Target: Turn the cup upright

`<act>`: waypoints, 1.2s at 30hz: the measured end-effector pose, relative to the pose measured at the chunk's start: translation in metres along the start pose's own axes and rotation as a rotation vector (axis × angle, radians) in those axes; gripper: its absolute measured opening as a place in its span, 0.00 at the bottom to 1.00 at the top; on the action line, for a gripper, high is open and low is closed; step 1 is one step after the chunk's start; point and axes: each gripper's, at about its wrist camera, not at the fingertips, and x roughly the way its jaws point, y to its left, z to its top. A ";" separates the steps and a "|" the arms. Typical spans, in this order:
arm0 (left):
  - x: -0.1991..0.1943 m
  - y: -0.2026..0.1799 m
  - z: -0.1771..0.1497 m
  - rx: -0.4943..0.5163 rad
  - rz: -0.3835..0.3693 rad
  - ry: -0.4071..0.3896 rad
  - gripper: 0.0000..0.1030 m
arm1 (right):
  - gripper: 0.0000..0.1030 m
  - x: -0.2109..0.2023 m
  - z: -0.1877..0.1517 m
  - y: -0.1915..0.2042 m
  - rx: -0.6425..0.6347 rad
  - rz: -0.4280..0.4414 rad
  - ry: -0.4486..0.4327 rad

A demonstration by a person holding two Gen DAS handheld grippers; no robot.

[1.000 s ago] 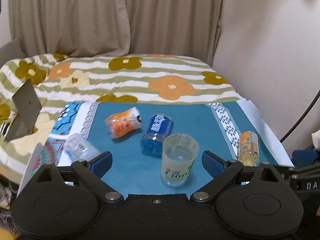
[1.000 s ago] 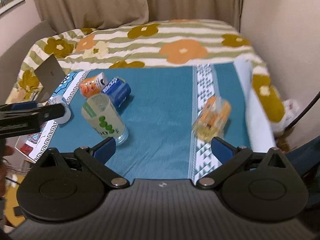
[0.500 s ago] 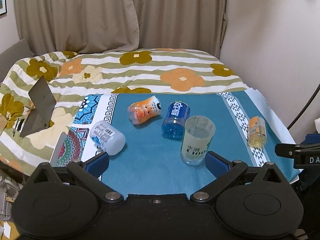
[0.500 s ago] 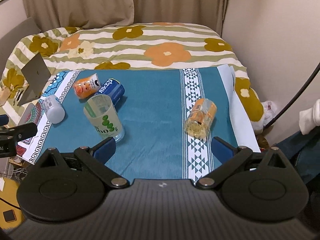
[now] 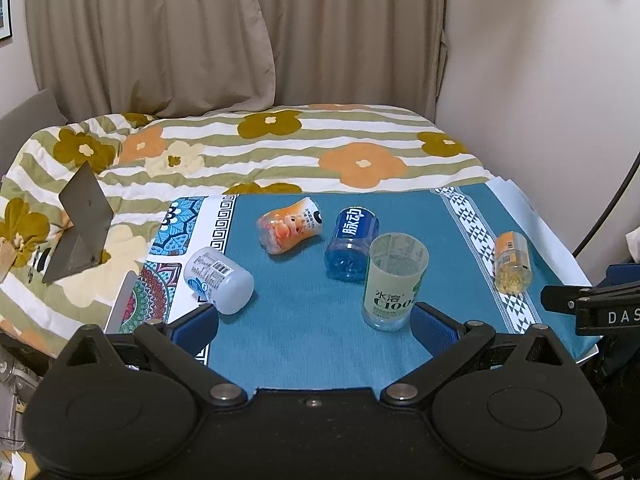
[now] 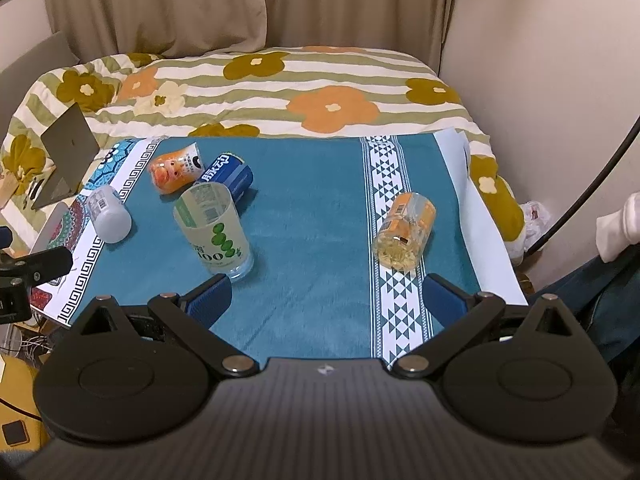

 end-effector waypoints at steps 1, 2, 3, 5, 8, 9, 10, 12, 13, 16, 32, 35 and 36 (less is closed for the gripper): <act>0.000 0.000 0.000 0.001 0.002 -0.002 1.00 | 1.00 -0.001 0.000 0.000 0.000 0.000 -0.002; 0.000 0.000 0.001 0.001 0.003 -0.003 1.00 | 1.00 -0.001 0.000 0.000 0.000 0.001 -0.003; 0.000 0.000 0.000 0.001 0.004 -0.002 1.00 | 1.00 -0.002 -0.001 0.000 0.000 0.002 -0.003; -0.001 0.000 0.000 0.001 0.004 -0.003 1.00 | 1.00 -0.002 -0.001 0.000 -0.001 0.004 0.001; -0.001 0.000 0.000 0.003 0.004 -0.002 1.00 | 1.00 -0.002 -0.001 0.000 0.004 0.002 0.006; -0.001 0.000 0.000 0.003 0.004 -0.003 1.00 | 1.00 -0.002 -0.001 -0.001 0.005 0.003 0.008; -0.001 0.000 0.000 0.003 0.003 -0.003 1.00 | 1.00 -0.002 -0.001 -0.001 0.005 0.003 0.009; -0.001 0.000 0.000 0.003 0.003 -0.003 1.00 | 1.00 -0.002 -0.001 -0.002 0.005 0.002 0.010; -0.001 0.000 0.000 0.003 0.003 -0.003 1.00 | 1.00 -0.002 -0.002 -0.002 0.005 0.003 0.011; -0.001 0.000 0.000 0.004 0.003 -0.006 1.00 | 1.00 -0.002 -0.002 -0.002 0.006 0.002 0.009; -0.004 -0.004 -0.001 0.014 0.008 -0.021 1.00 | 1.00 -0.003 -0.001 -0.002 0.009 0.007 0.002; -0.003 -0.004 0.000 0.015 0.008 -0.021 1.00 | 1.00 -0.003 -0.001 -0.002 0.009 0.008 0.002; -0.003 -0.004 0.000 0.015 0.008 -0.020 1.00 | 1.00 -0.003 -0.001 -0.003 0.008 0.008 0.002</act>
